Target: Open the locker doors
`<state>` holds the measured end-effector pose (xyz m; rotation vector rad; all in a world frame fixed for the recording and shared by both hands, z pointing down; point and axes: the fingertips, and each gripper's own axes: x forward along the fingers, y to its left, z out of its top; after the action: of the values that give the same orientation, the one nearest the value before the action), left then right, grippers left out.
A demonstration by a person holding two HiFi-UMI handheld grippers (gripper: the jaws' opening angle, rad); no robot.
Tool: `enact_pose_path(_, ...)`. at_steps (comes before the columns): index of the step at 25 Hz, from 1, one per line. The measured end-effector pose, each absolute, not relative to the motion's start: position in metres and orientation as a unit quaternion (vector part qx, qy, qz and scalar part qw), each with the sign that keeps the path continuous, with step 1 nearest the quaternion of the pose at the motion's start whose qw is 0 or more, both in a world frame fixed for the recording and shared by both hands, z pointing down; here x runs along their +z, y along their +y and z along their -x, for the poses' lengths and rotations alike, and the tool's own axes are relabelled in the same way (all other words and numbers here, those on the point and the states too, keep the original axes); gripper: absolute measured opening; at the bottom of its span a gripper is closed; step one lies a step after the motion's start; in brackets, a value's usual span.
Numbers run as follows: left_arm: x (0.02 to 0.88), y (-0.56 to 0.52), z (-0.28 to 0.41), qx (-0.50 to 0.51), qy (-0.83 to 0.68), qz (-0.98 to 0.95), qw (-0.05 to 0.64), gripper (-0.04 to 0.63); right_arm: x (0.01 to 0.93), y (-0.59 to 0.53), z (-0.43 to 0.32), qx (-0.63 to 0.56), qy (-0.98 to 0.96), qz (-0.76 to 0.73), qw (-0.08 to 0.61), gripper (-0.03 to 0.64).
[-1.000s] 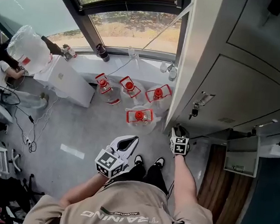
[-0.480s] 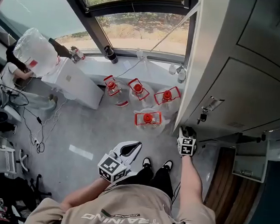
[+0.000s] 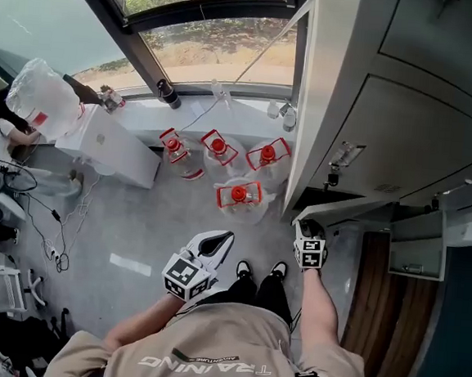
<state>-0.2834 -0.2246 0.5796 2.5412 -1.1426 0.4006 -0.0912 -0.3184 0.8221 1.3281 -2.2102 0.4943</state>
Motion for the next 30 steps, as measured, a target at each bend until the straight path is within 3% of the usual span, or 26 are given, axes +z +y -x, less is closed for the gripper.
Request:
enact_pose_path(10,0.572,-0.219,0.239,0.114,-0.330,-0.926,0.145,0.007,0.827,-0.215,0.025,0.209,-0.771,-0.536,0.275,0.100)
enact_pose_path(16,0.569,-0.196,0.194,0.097,-0.307,-0.936,0.141,0.008,0.821,-0.165,-0.040,0.236,-0.715,-0.598,0.276,0.052)
enact_pose_path(30,0.560,-0.112,0.100,0.083,-0.395,-0.903,0.145,0.008,0.785,-0.135,-0.151,0.180,-0.772,-0.540,0.284,0.037)
